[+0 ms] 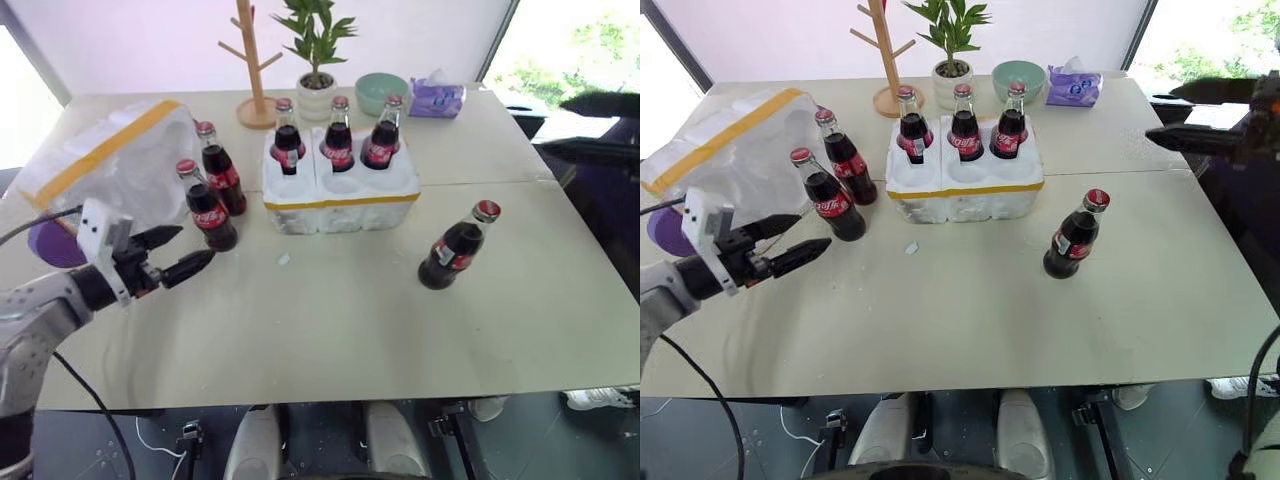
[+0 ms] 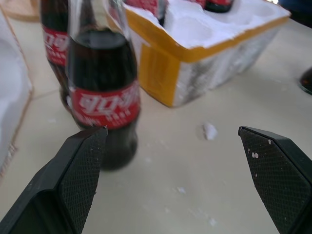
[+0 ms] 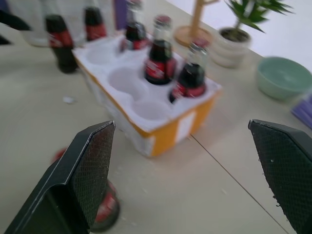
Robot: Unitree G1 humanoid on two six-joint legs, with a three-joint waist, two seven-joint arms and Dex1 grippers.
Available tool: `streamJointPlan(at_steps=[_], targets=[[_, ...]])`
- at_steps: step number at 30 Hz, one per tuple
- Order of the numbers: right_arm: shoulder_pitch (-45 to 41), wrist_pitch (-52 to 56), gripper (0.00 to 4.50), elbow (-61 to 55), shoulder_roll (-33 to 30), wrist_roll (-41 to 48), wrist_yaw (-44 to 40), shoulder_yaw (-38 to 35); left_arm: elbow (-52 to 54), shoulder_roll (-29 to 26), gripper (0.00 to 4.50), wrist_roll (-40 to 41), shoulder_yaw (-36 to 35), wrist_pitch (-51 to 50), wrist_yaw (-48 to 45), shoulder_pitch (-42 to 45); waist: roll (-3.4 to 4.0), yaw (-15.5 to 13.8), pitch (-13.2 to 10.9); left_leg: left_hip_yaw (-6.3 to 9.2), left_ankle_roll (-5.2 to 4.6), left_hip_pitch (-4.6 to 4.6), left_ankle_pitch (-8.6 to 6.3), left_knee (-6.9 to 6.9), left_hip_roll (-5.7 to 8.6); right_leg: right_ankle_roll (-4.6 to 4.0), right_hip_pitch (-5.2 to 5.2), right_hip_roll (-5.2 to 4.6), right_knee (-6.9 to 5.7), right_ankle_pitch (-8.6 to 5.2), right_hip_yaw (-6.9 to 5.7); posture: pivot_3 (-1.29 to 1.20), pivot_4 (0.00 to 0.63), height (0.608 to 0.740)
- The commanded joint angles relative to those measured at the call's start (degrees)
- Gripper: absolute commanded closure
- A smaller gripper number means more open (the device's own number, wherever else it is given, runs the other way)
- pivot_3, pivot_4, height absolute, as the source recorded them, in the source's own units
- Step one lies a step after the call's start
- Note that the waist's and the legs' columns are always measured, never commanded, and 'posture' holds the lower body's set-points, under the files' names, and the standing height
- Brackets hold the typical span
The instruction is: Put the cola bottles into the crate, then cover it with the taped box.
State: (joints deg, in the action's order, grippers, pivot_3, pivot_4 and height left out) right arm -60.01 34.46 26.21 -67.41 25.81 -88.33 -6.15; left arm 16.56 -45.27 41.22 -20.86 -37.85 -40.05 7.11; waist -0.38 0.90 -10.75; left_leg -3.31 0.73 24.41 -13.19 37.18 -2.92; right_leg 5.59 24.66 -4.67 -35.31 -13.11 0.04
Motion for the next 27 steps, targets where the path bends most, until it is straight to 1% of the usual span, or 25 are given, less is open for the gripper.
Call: streamJointPlan(at_steps=[1, 7, 12, 14, 18, 21, 22, 23, 25, 27], targets=[[-2.31, 4.95, 0.01, -5.64, -1.72, 3.42, -3.55, -0.27, -3.38, 1.36, 0.0, -3.93, 1.64, 3.87, 0.82, 2.97, -0.02, -0.09, 0.01, 0.0, 0.0, 0.0, 0.0, -0.02, 0.0, 0.0, 0.0, 0.0, 0.0, 0.0, 0.0, 0.0, 0.15, 0.74], [0.33, 8.74, 0.01, -13.75, -0.85, 6.79, -3.23, -1.62, -11.43, 6.34, 0.0, -8.64, 6.03, 7.78, 2.04, 10.63, -0.05, -0.37, 0.0, -0.03, 0.01, 0.05, 0.0, 0.08, 0.01, 0.02, -0.01, -0.04, -0.03, 0.02, 0.0, 0.0, 0.15, 0.74], [3.37, 9.97, 0.01, -17.57, 0.61, 9.02, -0.75, -2.95, -17.6, 9.38, 0.0, -12.75, 9.61, 11.17, 1.6, 15.95, -0.09, -0.27, 0.02, -0.02, 0.01, 0.03, 0.0, 0.16, 0.01, 0.05, -0.05, -0.03, -0.09, 0.03, 0.0, 0.0, 0.15, 0.74], [4.05, 10.4, 0.01, -18.31, 1.31, 9.67, 0.41, -3.44, -19.84, 10.23, 0.0, -14.19, 10.24, 12.18, 1.75, 17.37, -0.09, -0.27, 0.02, -0.02, 0.01, 0.03, 0.0, 0.15, 0.01, 0.2, -0.03, -0.02, -0.13, 0.12, 0.0, 0.0, 0.15, 0.74], [5.79, 10.04, 0.01, -19.69, 2.03, 10.34, 2.32, -4.02, -23.12, 11.19, 0.0, -16.01, 10.26, 14.17, 1.78, 18.64, -0.09, -0.23, 0.02, -0.02, 0.0, 0.03, 0.0, 0.14, 0.01, 0.25, -0.02, -0.01, -0.17, 0.15, 0.0, 0.0, 0.15, 0.74], [6.32, 10.12, 0.0, -20.02, 2.42, 10.53, 4.12, -4.41, -21.95, 10.38, 0.86, -15.81, 10.04, 13.25, 0.11, 17.72, -0.1, -0.25, 0.01, -0.02, 0.0, 0.03, 0.01, 0.15, 0.01, 0.25, -0.02, -0.01, -0.18, 0.15, -0.01, 0.0, 0.15, 0.74], [6.53, 10.19, 0.0, -20.12, 2.41, 10.6, 4.4, -4.43, -21.35, 9.86, 1.39, -15.81, 10.03, 12.9, -0.49, 17.25, -0.1, -0.25, 0.01, -0.02, 0.0, 0.03, 0.01, 0.16, 0.01, 0.25, -0.02, -0.02, -0.18, 0.15, 0.0, 0.0, 0.15, 0.74], [6.86, 10.18, 0.0, -20.3, 2.37, 10.72, 4.57, -4.49, -20.62, 9.24, 1.76, -15.76, 10.02, 12.61, -1.27, 16.66, -0.11, -0.25, 0.01, -0.02, 0.01, 0.03, 0.01, 0.16, 0.01, 0.24, -0.02, -0.02, -0.18, 0.14, 0.0, 0.0, 0.15, 0.74], [7.84, 10.44, 0.0, -20.66, 2.06, 10.71, 5.01, -4.48, -16.77, 7.21, 1.76, -13.16, 9.84, 9.84, -4.94, 14.7, -0.13, -0.01, 0.0, -0.02, 0.01, 0.04, 0.01, 0.14, 0.01, 0.24, -0.01, -0.02, -0.17, 0.14, 0.0, 0.0, 0.15, 0.74], [8.53, 11.91, 0.0, -20.91, 1.75, 11.21, 5.56, -4.62, -11.18, 4.78, 1.76, -8.13, 9.25, 5.04, -9.05, 12.93, -0.13, 0.09, -0.01, -0.03, 0.0, 0.04, 0.0, 0.09, 0.0, 0.25, 0.01, -0.02, -0.17, 0.14, 0.0, 0.0, 0.15, 0.74]])
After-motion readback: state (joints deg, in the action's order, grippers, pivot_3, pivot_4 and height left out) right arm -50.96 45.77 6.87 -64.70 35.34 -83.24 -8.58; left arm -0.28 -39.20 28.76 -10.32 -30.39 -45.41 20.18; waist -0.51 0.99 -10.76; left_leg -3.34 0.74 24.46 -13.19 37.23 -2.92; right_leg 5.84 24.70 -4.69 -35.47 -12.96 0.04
